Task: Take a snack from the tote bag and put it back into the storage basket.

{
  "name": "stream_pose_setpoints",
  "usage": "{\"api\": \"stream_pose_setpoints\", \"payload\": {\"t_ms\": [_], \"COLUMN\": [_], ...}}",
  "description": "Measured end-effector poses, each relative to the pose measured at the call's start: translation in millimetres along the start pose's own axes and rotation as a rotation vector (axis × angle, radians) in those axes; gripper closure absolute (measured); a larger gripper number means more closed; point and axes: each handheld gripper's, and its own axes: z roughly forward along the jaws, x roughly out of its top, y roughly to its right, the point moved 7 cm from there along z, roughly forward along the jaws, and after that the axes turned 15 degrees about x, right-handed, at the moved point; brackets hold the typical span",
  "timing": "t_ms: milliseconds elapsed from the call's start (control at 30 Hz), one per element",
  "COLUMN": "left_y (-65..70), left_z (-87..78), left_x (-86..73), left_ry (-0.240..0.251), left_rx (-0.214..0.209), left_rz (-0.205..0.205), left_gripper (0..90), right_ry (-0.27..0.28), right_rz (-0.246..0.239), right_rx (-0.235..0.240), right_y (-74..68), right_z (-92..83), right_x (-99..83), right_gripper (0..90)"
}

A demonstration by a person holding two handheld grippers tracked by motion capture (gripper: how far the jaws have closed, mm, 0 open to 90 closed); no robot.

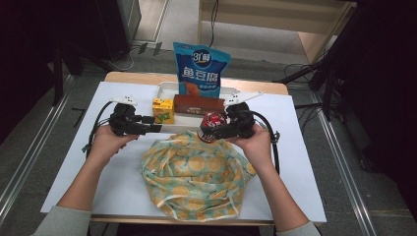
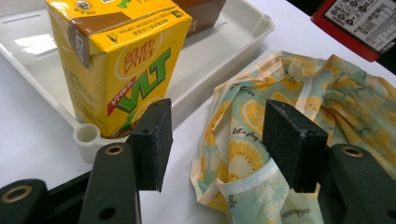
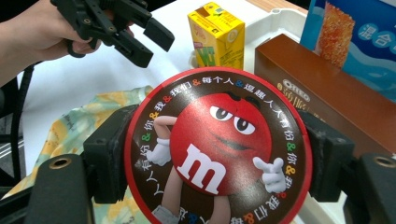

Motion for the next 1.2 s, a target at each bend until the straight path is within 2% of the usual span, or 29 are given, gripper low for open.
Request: {"api": "stream_pose_setpoints", "payload": {"t_ms": [400, 767, 1033, 1200], "left_y": [0.7, 1.3, 1.7, 1.4], "left_z": [-0.1, -2.9, -5.6, -7.8], "left_x": [-0.1, -0.5, -2.5, -4.4], "left_ry": [0.0, 0.004, 0.006, 0.008], "left_rx": [-0.001, -0.002, -0.002, -0.001], "left_rz": [0.003, 0.008, 0.011, 0.006], "left_gripper": [43.2, 43.3, 43.2, 43.2], "right_ry": [0.006, 0.015, 0.013, 0.012], "right_rz": [0.022, 0.056, 0.054, 0.07], "right_rx": [-0.009, -0.04, -0.069, -0.08], "right_y": [14.4, 36.2, 49.7, 57.8], "right_z": [1.3, -1.4, -5.6, -6.4], "right_x": [4.6, 1.9, 4.4, 3.5], "right_gripper": [24.9, 24.9, 24.9, 24.9]}}
